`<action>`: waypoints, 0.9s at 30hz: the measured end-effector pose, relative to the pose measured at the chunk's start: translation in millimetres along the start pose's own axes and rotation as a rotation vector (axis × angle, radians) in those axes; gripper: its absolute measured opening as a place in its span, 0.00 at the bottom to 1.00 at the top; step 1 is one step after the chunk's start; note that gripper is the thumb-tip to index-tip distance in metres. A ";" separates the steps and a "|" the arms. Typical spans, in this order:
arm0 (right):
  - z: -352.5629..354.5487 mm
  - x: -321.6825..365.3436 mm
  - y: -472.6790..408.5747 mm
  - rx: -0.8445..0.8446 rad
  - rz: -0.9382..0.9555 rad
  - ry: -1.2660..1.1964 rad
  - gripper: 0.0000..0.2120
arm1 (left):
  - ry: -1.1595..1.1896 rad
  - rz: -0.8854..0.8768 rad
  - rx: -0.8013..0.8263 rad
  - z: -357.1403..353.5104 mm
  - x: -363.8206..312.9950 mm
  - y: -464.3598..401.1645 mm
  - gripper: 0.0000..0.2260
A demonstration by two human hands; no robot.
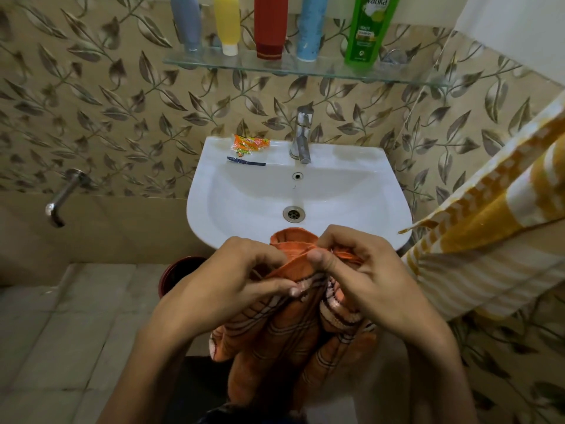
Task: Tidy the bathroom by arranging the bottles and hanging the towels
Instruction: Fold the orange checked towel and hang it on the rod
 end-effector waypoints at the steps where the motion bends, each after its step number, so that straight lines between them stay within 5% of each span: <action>1: 1.3 0.5 -0.3 -0.015 0.006 -0.016 0.11 | -0.016 0.015 0.005 0.1 2.2 -1.1 0.12; 8: 26.5 9.3 2.7 -0.123 0.102 -0.190 0.08 | -0.334 0.201 0.048 1.1 34.1 -3.8 0.09; 15: 40.3 3.5 4.0 -0.169 0.068 -0.124 0.08 | 0.128 -0.138 0.117 -14.6 -18.5 -3.2 0.04; 19: 42.6 0.6 3.7 -0.205 0.052 -0.113 0.08 | 0.300 -0.108 0.160 -23.3 -22.1 -2.7 0.03; 23: 43.6 2.3 1.5 -0.208 0.066 -0.129 0.08 | 0.313 -0.044 0.043 -23.3 -14.8 -7.5 0.10; 27: 40.4 2.2 -0.3 -0.189 0.070 -0.149 0.08 | 0.182 -0.205 -0.155 -14.6 -29.3 -9.2 0.09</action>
Point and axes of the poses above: each hand's wrist, its own y-axis away from the middle knuckle, its own z-axis out of the back of the hand, x = y × z, the point moved 8 cm from there along -y, towards the middle knuckle, and after that the axes turned 9 degrees about y, right-handed, at the moved point
